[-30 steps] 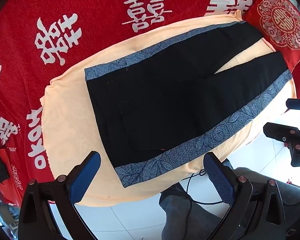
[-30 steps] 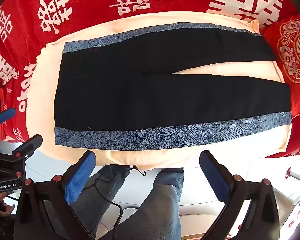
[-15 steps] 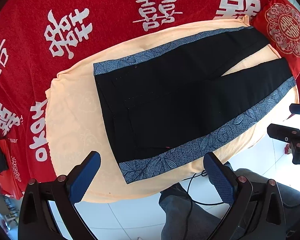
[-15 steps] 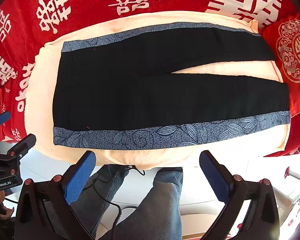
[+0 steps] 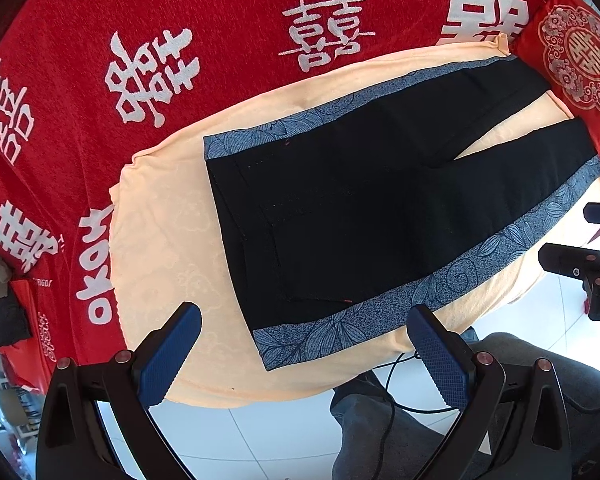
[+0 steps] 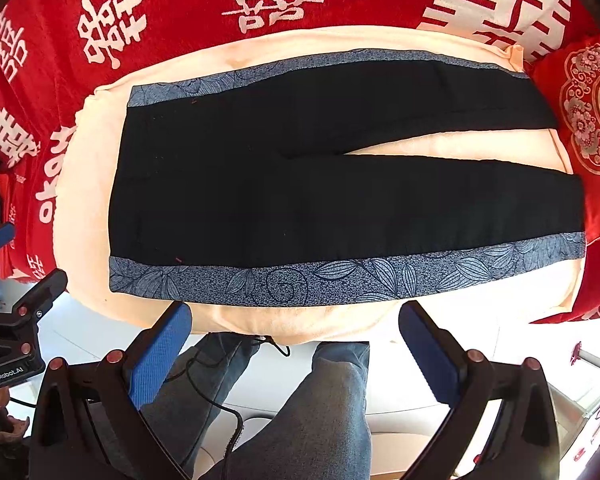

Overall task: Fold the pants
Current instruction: 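Move both grippers over the black trousers toward the leg hems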

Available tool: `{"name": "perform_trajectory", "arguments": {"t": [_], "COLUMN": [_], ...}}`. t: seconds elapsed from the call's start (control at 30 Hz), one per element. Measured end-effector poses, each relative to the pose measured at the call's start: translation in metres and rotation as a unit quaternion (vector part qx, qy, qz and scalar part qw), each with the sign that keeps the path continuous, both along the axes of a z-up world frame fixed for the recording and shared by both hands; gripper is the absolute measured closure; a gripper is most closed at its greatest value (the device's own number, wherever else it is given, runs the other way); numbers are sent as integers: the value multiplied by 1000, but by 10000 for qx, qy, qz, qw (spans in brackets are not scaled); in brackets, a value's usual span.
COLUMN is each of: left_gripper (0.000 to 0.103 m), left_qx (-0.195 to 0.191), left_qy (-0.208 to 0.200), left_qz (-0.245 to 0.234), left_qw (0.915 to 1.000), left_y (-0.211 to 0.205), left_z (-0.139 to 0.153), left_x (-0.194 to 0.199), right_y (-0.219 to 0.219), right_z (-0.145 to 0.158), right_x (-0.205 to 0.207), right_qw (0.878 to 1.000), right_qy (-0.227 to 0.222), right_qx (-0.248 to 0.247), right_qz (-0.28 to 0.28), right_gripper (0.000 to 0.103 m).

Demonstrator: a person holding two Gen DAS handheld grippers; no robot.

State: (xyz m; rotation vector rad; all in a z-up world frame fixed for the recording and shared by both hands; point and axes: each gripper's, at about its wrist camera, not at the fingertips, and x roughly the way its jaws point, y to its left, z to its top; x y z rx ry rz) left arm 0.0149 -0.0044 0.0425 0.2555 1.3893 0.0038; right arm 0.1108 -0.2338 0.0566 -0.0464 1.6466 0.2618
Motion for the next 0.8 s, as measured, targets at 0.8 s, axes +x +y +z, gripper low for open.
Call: {"name": "perform_trajectory", "arguments": {"t": [0.8], "left_gripper": [0], "left_qx": [207], "left_qy": [262], "left_qz": [1634], "left_qw": [9860], "left_y": [-57], "left_z": [5], "left_x": [-38], "right_y": [-70], "right_z": [-17], "right_x": [17], "right_qw": [9955], "right_qy": [541], "right_qx": [572], "right_qz": [526], "right_gripper": [0]}}
